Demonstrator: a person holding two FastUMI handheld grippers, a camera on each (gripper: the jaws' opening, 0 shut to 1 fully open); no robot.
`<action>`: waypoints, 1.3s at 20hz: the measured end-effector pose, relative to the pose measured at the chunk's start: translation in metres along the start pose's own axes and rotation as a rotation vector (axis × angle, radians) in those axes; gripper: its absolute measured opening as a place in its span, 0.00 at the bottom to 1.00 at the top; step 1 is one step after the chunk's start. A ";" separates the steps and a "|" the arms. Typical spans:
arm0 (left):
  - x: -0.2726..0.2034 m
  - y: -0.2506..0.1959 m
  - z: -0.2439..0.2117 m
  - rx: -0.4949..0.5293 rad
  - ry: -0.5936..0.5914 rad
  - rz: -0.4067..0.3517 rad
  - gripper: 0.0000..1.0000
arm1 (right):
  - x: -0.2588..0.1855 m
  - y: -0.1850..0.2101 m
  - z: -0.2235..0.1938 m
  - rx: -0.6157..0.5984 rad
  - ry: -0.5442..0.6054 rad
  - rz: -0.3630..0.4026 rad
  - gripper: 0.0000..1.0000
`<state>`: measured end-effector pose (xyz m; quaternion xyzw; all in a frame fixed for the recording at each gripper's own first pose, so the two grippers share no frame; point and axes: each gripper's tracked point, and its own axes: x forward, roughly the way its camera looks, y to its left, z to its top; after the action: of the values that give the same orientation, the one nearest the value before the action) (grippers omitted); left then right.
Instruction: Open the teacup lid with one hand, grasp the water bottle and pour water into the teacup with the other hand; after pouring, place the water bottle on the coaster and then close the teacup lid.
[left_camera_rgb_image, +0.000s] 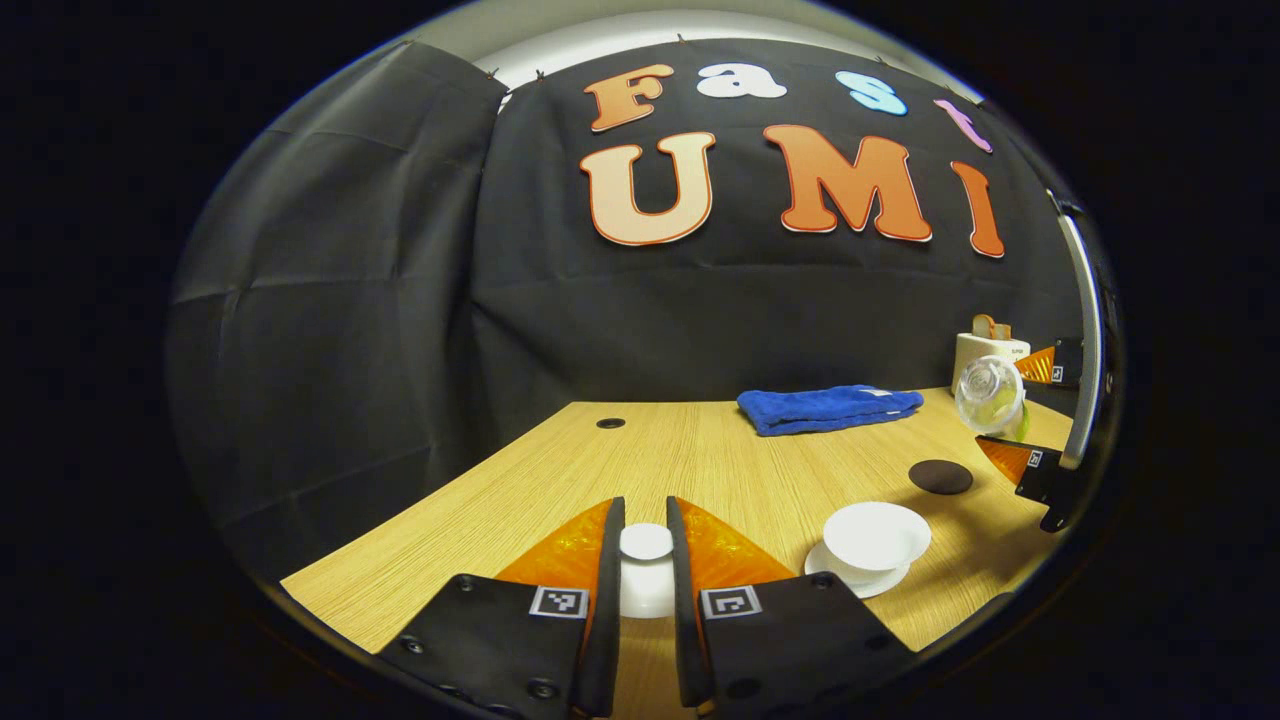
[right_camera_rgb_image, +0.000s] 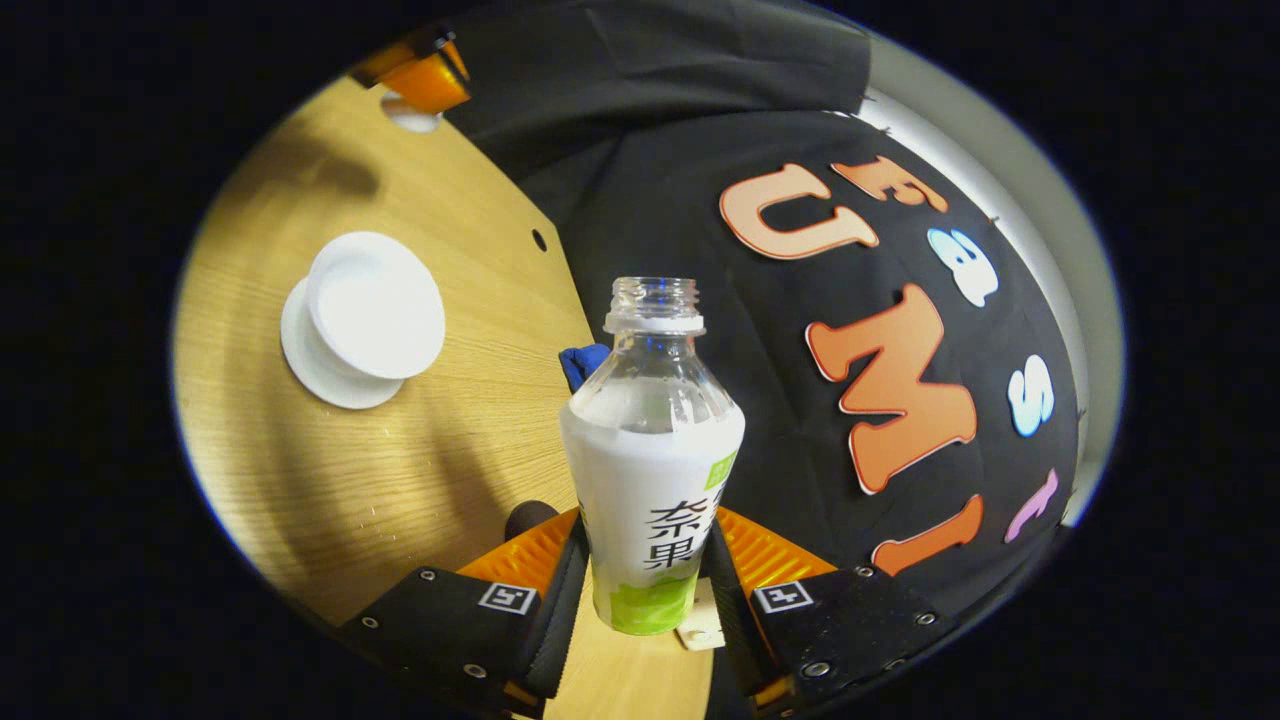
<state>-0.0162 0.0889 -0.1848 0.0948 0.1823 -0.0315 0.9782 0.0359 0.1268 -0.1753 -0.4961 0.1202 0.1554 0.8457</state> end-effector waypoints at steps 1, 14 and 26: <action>-0.001 0.002 -0.002 0.002 0.003 0.003 0.27 | 0.000 0.001 0.002 -0.032 -0.008 0.002 0.65; -0.010 0.024 -0.018 -0.001 0.021 0.023 0.27 | 0.000 -0.004 0.020 -0.428 -0.067 -0.096 0.64; -0.015 0.037 -0.023 -0.015 0.025 0.036 0.27 | -0.007 -0.010 0.035 -0.582 -0.120 -0.134 0.64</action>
<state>-0.0351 0.1298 -0.1938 0.0911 0.1930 -0.0115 0.9769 0.0347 0.1515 -0.1482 -0.7142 -0.0124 0.1563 0.6821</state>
